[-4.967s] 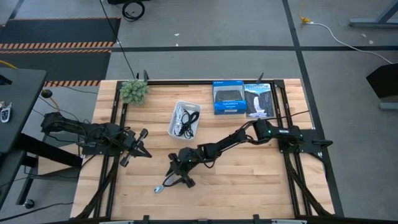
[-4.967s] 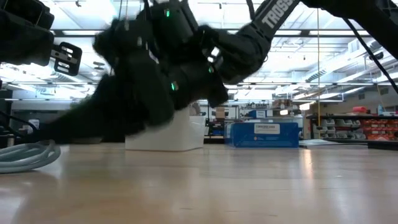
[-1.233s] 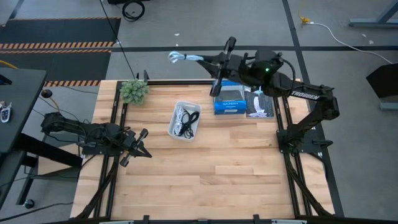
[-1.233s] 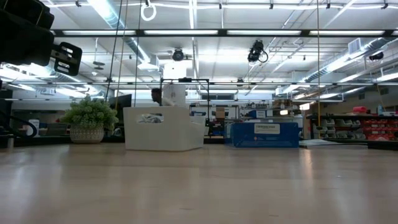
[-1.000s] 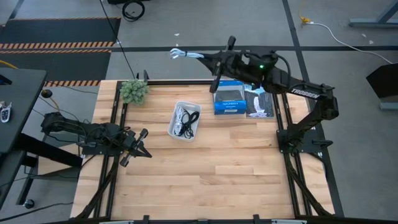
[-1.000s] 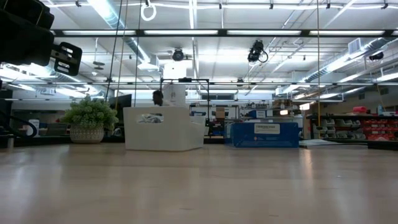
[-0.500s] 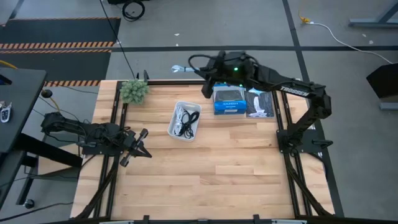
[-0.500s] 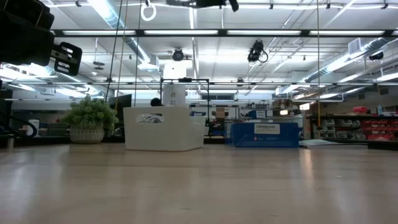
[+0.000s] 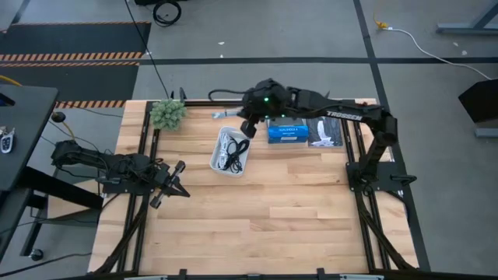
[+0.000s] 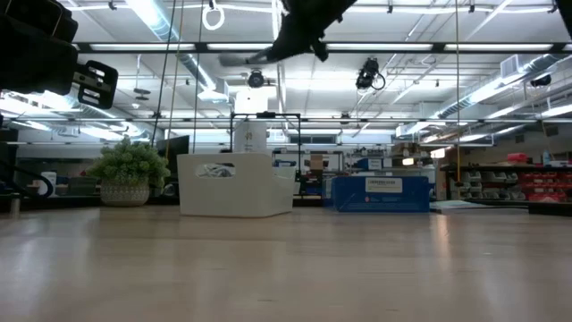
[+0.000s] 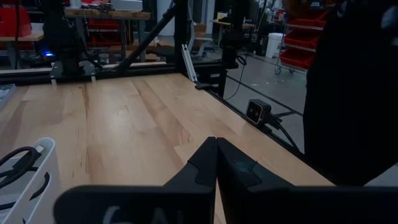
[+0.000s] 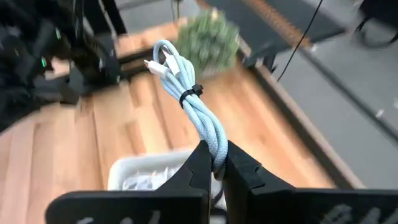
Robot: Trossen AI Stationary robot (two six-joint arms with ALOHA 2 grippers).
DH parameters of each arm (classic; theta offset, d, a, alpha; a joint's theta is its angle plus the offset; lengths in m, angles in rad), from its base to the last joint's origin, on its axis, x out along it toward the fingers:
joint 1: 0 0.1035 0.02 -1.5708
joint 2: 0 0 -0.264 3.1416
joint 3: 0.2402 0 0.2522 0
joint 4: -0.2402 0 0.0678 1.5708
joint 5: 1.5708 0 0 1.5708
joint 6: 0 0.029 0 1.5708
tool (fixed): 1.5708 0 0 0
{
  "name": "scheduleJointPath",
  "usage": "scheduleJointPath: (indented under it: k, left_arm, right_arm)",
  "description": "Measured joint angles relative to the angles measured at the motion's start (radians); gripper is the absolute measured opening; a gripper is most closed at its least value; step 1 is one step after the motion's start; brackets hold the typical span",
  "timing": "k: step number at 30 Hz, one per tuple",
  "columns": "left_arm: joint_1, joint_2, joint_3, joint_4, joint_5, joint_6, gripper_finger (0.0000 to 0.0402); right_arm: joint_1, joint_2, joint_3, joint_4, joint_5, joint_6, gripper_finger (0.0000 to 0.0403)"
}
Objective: Pick and place USB-C Cables
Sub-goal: Put the blue charger cable into the white bin
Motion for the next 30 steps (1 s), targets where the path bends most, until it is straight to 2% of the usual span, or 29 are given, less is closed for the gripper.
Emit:
scheduleJointPath:
  k: [8, 14, 20, 27, 30]
  left_arm:
    - [0.000, 0.000, 0.000, 0.000, 0.000, 0.000, 0.0011]
    - [0.000, 0.000, 0.000, 0.000, 0.000, 0.000, 0.0011]
    - [0.000, 0.000, 0.000, 0.000, 0.000, 0.000, 0.0011]
    - [0.000, 0.000, 0.000, 0.000, 0.000, 0.000, 0.0011]
    - [0.000, 0.000, 0.000, 0.000, 0.000, 0.000, 0.0011]
  right_arm:
    - [0.000, 0.112, 0.000, -0.142, -0.075, 0.065, 0.0022]
    - [0.001, 0.197, 0.000, -0.263, -0.075, 0.093, 0.0022]
    - [0.002, 0.263, -0.001, -0.315, -0.030, 0.207, 0.0023]
    - [0.002, 0.286, -0.017, -0.250, 0.069, 0.296, 0.0023]
    - [0.000, 0.286, -0.024, -0.233, 0.079, 0.372, 0.0023]
